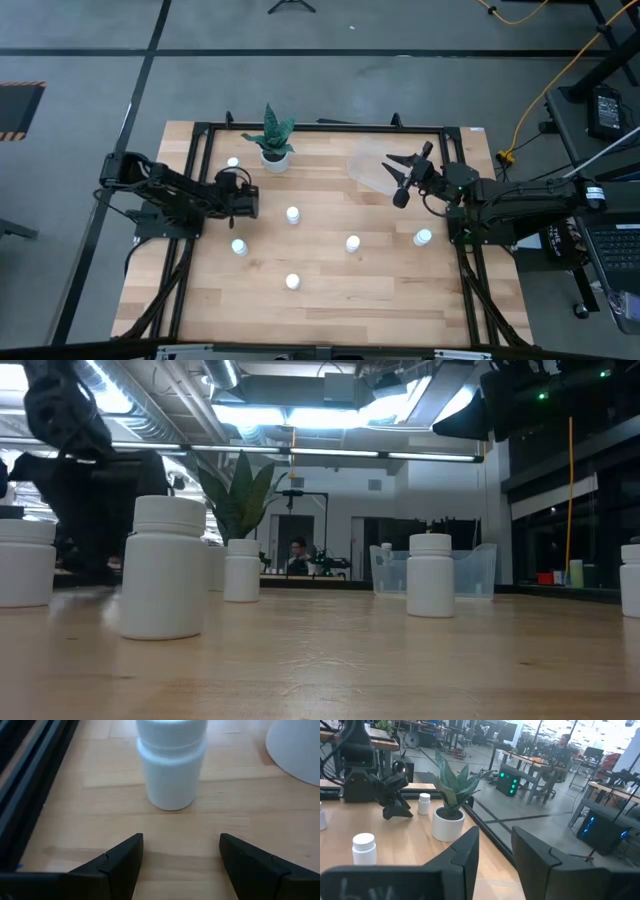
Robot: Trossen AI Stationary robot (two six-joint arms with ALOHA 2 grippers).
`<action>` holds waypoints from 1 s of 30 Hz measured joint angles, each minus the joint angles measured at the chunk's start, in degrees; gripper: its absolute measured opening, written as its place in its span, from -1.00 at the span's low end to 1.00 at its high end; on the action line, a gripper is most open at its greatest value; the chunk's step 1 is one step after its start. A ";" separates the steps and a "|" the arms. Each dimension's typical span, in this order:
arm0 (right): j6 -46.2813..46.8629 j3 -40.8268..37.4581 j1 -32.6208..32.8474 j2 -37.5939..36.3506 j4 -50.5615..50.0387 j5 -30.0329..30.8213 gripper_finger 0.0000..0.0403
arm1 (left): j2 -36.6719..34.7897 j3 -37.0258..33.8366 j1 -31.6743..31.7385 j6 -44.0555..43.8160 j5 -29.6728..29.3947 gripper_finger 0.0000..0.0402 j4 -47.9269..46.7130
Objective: Pick and place pill bottles into a basket
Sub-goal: Put the white pill bottle into the transparent bin
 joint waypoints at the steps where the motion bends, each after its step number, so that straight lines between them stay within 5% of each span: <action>1: 0.01 0.00 0.00 0.00 -0.01 0.00 -0.41 | -0.02 -0.67 0.00 0.80 -0.40 0.27 1.58; 30: -0.03 0.00 0.01 0.00 -0.02 0.01 -0.41 | 0.02 -2.09 10.76 19.14 -2.34 0.27 12.81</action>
